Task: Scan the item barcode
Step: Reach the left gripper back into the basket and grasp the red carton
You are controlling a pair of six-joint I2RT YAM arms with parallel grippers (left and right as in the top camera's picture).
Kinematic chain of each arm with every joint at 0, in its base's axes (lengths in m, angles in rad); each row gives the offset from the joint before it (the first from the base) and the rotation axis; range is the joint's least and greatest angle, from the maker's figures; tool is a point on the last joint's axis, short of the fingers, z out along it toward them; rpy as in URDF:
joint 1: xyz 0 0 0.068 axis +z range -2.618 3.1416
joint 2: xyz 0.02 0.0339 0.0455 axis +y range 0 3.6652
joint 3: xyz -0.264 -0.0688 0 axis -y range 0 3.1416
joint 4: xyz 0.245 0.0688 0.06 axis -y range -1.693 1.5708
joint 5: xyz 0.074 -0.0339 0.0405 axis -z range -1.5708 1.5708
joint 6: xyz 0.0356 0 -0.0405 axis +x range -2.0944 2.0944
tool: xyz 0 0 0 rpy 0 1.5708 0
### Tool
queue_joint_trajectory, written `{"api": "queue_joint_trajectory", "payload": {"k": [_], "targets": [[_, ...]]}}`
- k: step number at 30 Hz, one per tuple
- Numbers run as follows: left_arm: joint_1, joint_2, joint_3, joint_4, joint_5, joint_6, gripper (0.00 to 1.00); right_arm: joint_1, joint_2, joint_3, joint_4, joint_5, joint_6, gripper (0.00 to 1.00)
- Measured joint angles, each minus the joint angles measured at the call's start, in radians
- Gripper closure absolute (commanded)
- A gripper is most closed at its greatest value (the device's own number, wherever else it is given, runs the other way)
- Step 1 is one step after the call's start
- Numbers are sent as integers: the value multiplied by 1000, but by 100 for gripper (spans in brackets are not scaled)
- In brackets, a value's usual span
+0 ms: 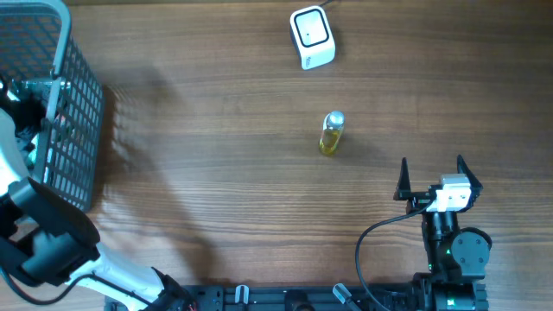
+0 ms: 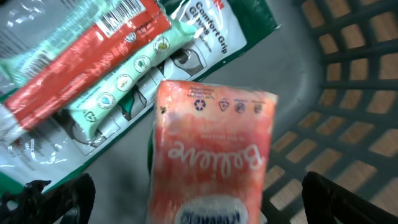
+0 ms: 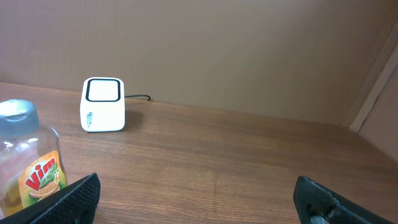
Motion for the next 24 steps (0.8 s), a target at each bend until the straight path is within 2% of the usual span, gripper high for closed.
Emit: {"api": "queue_joint_trajectory", "payload": {"k": [2, 4, 6, 7, 9, 10, 15, 19, 24], "targets": [[0, 37, 0, -2, 3, 0, 3, 0, 0, 0, 0, 0, 0, 0], [0, 77, 0, -6, 3, 0, 11, 0, 0, 0, 0, 0, 0, 0], [0, 112, 0, -6, 3, 6, 28, 0, 0, 0, 0, 0, 0, 0], [0, 123, 0, -6, 9, 13, 31, 0, 0, 0, 0, 0, 0, 0], [0, 138, 0, -5, 11, 15, 46, 0, 0, 0, 0, 0, 0, 0], [1, 139, 0, -3, 10, 14, 50, 0, 0, 0, 0, 0, 0, 0], [14, 136, 3, 4, 26, 14, 51, 0, 0, 0, 0, 0, 0, 0], [75, 107, 12, -6, 120, 10, 53, 0, 0, 0, 0, 0, 0, 0], [141, -146, 80, 14, 181, -29, 53, 0, 0, 0, 0, 0, 0, 0]]}}
